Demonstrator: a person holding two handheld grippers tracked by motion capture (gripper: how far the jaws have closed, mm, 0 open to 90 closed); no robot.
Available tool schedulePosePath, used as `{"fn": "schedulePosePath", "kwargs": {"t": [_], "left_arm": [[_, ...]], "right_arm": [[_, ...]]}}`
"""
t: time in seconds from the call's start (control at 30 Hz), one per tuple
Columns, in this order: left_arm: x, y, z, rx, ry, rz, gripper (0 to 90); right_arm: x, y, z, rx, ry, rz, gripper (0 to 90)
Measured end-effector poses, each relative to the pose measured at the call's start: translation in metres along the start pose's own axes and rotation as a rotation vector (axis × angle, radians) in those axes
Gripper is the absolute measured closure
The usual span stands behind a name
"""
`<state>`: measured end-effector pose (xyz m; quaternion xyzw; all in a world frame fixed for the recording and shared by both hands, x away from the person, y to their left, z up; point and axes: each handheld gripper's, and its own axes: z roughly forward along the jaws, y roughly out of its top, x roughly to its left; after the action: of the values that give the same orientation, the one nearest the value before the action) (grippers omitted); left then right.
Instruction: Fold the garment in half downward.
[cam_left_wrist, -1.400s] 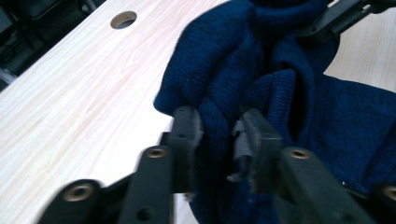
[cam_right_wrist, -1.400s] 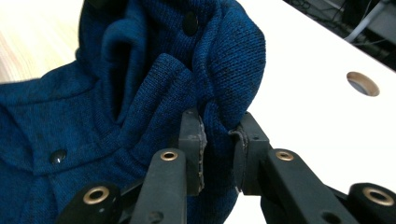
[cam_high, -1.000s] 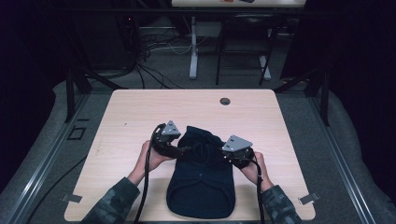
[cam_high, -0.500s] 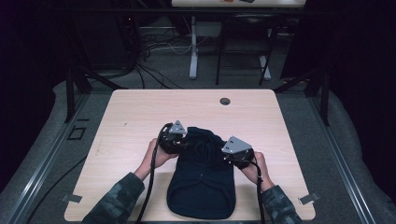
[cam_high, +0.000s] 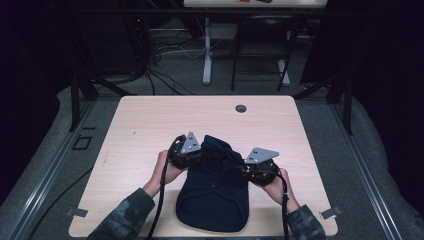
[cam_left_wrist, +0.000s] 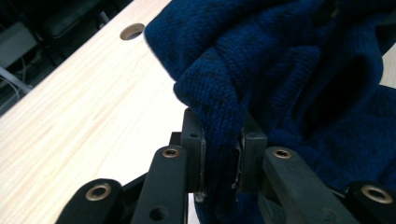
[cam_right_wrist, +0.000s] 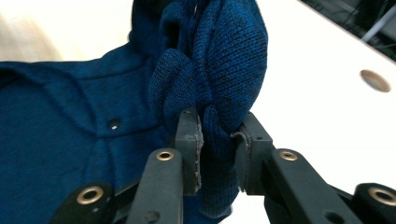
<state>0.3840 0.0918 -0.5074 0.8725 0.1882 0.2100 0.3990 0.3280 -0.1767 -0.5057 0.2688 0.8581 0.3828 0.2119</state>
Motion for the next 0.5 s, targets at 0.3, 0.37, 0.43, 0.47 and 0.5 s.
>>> {"fn": "schedulePosePath", "kwargs": {"t": [0.3,0.37,0.43,0.47,0.5], "left_arm": [[-0.005,-0.016,-0.008,0.026,-0.022,-0.019,68.1],[-0.006,-0.020,-0.009,0.032,-0.028,-0.032,64.2],[-0.009,-0.025,-0.009,0.036,-0.031,-0.047,60.0],[-0.010,-0.028,-0.009,0.041,-0.032,-0.054,58.7],[-0.012,-0.030,-0.008,0.042,-0.030,-0.056,58.0]], "right_arm": [[0.017,-0.006,0.005,-0.004,0.002,0.001,73.2],[0.018,-0.004,0.005,-0.010,0.000,-0.003,74.2],[0.020,-0.002,0.005,-0.018,-0.011,-0.007,74.9],[0.021,-0.001,0.006,-0.019,-0.008,-0.011,75.1],[0.022,0.001,0.006,-0.020,-0.013,-0.019,75.3]]}}
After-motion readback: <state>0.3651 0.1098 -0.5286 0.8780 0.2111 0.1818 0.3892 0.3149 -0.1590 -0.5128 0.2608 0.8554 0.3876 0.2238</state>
